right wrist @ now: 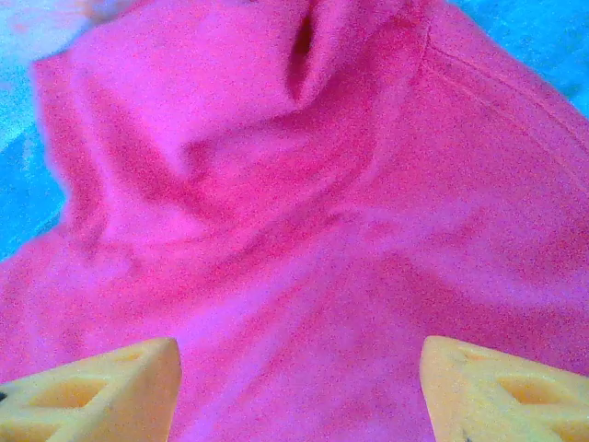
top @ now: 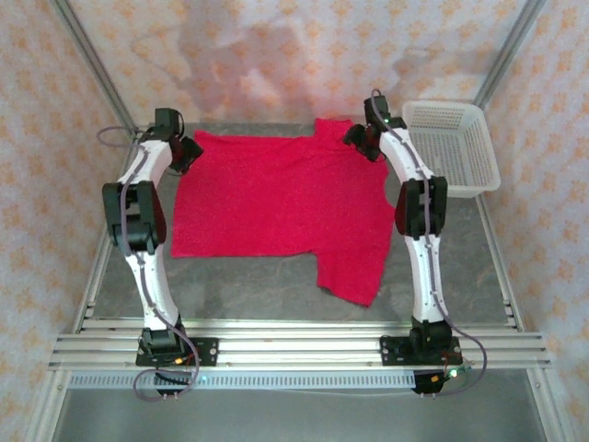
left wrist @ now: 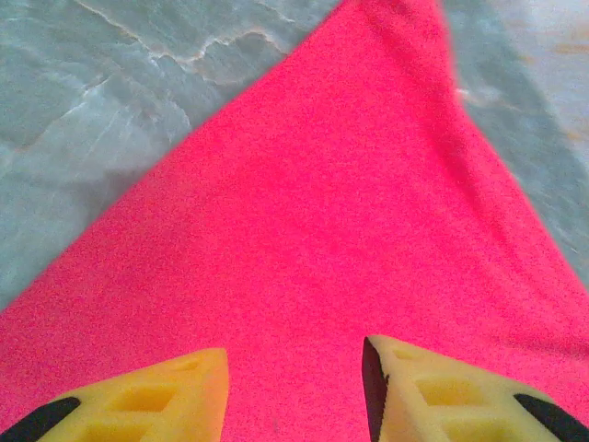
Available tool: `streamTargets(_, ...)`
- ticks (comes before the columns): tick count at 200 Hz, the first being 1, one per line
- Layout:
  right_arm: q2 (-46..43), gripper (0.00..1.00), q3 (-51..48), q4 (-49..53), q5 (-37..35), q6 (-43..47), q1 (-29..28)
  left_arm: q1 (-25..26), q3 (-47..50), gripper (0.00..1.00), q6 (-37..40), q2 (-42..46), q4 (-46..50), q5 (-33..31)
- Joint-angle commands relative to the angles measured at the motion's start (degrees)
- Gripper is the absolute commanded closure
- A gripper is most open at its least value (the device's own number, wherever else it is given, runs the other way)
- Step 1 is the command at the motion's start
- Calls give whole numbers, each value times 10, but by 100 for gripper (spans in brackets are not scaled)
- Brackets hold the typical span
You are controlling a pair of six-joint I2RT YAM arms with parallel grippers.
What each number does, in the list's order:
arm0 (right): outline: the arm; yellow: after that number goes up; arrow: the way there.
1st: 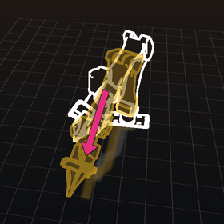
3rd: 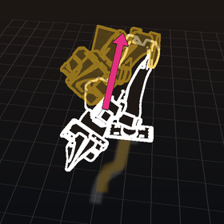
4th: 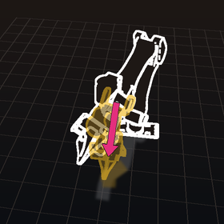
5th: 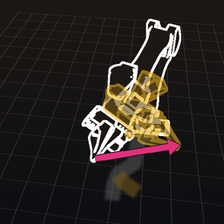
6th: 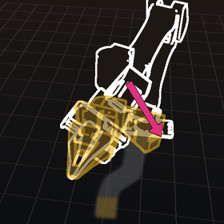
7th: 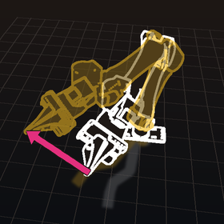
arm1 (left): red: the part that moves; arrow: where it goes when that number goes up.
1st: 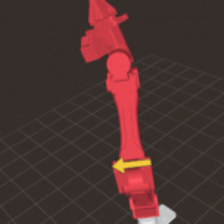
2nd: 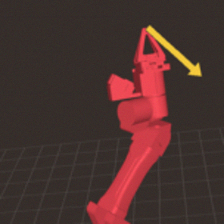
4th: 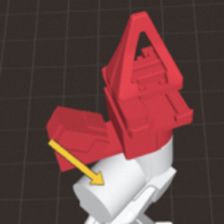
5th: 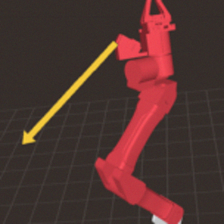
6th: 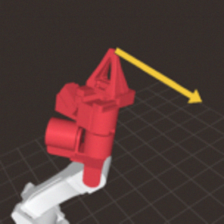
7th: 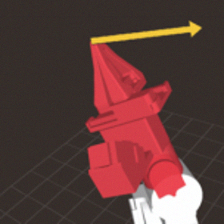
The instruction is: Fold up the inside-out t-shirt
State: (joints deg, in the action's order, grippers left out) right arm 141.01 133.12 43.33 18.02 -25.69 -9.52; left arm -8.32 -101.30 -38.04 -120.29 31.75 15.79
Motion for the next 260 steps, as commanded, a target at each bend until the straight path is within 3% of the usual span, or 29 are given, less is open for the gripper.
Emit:
streamTargets(1,-135,30,-112,-17,8,8,-19,18,111,57,21,147,-2,-18)
streamTargets(29,-271,32,-339,-59,12,1,-38,15,300,64,9,291,-15,0)
streamTargets(61,-453,37,-563,-60,-61,0,-57,-22,459,66,-5,431,22,1)
streamTargets(95,-614,44,-743,-46,-94,-10,-69,-59,547,62,5,522,58,-1)
streamTargets(146,-754,40,-875,-5,-90,-25,-74,-70,592,55,12,493,28,-11)
streamTargets(231,-802,33,-965,17,-41,-80,-115,-77,617,56,2,381,-67,-23)
streamTargets(239,-804,34,-972,11,-33,-94,-125,-79,618,61,2,370,-75,-23)
streamTargets(260,-810,38,-995,-9,-24,-136,-166,-84,613,87,5,343,-83,-20)
